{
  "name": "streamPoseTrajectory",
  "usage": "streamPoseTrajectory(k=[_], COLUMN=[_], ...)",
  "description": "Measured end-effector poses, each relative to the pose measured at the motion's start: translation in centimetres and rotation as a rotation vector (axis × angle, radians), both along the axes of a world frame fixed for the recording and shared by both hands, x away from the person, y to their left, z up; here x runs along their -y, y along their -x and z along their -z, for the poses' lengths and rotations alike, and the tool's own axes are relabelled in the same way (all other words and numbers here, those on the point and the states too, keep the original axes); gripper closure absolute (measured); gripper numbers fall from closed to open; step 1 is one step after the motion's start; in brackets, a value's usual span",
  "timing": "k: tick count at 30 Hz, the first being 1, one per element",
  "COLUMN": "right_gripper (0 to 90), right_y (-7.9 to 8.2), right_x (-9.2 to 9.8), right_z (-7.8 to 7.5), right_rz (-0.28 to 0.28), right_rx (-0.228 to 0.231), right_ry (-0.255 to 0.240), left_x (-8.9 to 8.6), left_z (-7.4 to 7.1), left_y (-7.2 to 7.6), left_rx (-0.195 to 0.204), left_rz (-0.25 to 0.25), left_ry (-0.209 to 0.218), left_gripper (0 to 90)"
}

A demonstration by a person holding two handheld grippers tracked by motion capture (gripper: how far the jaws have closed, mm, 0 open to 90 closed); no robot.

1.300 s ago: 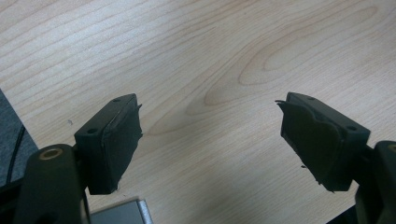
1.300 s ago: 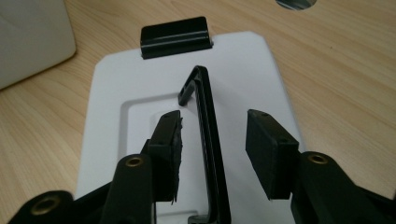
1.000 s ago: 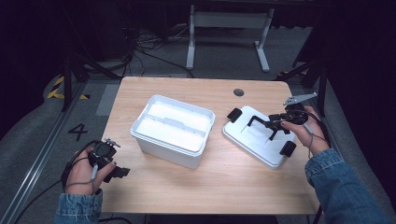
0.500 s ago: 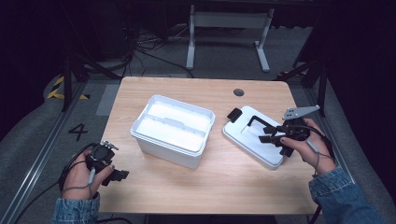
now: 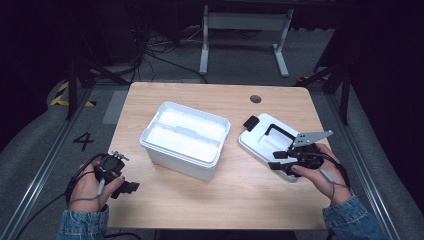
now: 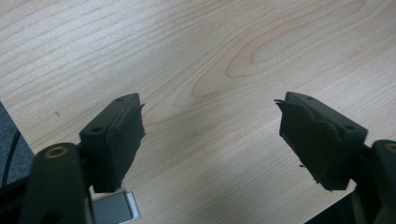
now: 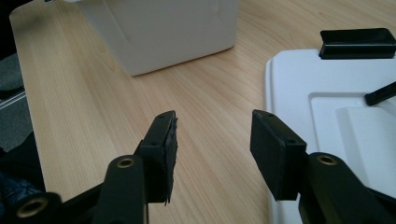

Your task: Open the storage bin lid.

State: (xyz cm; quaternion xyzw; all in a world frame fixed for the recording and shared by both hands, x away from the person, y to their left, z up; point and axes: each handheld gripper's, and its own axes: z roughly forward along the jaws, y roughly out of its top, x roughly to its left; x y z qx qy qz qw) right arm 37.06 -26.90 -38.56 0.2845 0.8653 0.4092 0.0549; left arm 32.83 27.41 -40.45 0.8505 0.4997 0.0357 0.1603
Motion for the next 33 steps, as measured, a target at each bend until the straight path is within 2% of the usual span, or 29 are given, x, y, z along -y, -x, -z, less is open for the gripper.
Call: streamPoseTrajectory(k=[5, 9, 12, 13, 16, 20, 28, 33], right_gripper=[51.8, 51.1, 50.8, 50.8, 50.7, 50.3, 49.9, 49.9], right_y=[0.5, 1.0, 1.3, 1.6, 1.6, 1.6, 2.5, 3.0], right_x=[-0.4, -0.9, -1.2, -1.5, -1.6, -1.9, -2.9, -3.4], right_z=[0.4, 1.2, 1.8, 2.4, 2.8, 3.3, 6.3, 6.9], right_rz=[-0.006, -0.015, -0.023, -0.027, -0.027, -0.025, -0.038, -0.041], right_rx=[-0.003, -0.009, -0.014, -0.019, -0.028, -0.033, -0.053, -0.031], right_ry=[-0.003, -0.005, -0.008, -0.013, -0.013, 0.005, 0.048, 0.048], left_x=[0.0, 0.0, 0.1, 0.1, 0.1, 0.1, 0.2, 0.3], left_z=[0.0, 0.1, 0.1, 0.1, 0.2, 0.2, 0.4, 0.5], left_y=[0.0, 0.1, 0.1, 0.1, 0.1, 0.0, -0.1, -0.2], left_rx=[0.005, 0.005, 0.02, 0.02, 0.022, 0.025, 0.019, 0.016], left_rz=[0.002, 0.0, 0.007, 0.002, -0.006, 0.0, 0.008, 0.01], left_ry=[-0.002, -0.002, -0.014, -0.014, -0.016, -0.023, -0.027, -0.026], left_gripper=[23.6, 23.4, 23.0, 22.7, 21.7, 21.6, 21.3, 21.2])
